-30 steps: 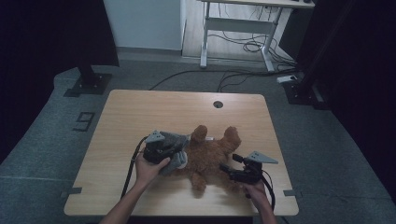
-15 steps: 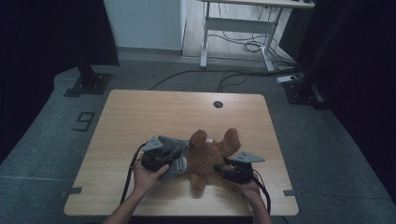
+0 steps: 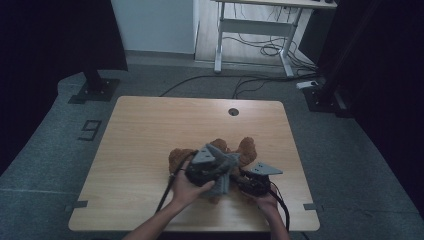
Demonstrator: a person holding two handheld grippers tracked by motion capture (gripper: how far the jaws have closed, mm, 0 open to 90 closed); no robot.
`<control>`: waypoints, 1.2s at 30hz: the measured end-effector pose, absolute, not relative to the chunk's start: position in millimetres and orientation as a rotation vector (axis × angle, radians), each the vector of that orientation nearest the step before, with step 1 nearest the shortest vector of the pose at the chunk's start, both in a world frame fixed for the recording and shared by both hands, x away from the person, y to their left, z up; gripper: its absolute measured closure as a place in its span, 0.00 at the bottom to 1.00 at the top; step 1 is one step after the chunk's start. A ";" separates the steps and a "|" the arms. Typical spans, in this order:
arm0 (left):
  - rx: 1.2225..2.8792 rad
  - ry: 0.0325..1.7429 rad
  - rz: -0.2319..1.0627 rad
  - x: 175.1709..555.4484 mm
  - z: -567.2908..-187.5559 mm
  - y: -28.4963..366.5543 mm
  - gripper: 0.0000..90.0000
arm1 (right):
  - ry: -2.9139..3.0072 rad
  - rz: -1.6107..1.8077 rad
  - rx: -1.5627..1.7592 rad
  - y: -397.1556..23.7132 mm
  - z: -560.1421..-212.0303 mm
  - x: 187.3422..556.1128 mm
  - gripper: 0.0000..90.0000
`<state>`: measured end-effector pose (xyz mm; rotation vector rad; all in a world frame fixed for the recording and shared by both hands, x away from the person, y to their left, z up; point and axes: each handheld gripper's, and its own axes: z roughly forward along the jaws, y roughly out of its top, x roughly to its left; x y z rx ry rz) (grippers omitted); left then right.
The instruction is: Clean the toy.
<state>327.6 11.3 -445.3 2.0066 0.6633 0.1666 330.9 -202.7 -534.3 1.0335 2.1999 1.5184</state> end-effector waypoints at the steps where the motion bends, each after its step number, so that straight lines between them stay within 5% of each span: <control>1: 2.025 0.659 0.167 329.9 -448.1 0.0 0.86 | 2.199 1.520 1.033 -203.1 -534.5 330.8 0.67; 5: 2.091 0.688 0.237 345.3 -460.6 -22.1 0.86 | 2.194 1.524 1.030 -203.8 -535.3 329.5 0.69; 15: 2.003 0.767 0.208 357.4 -458.9 11.4 0.87 | 2.169 1.547 1.042 -206.3 -538.7 327.3 0.74; 36: 1.803 1.007 0.259 366.4 -458.0 159.3 0.86 | 2.173 1.558 1.040 -209.3 -542.7 322.2 0.74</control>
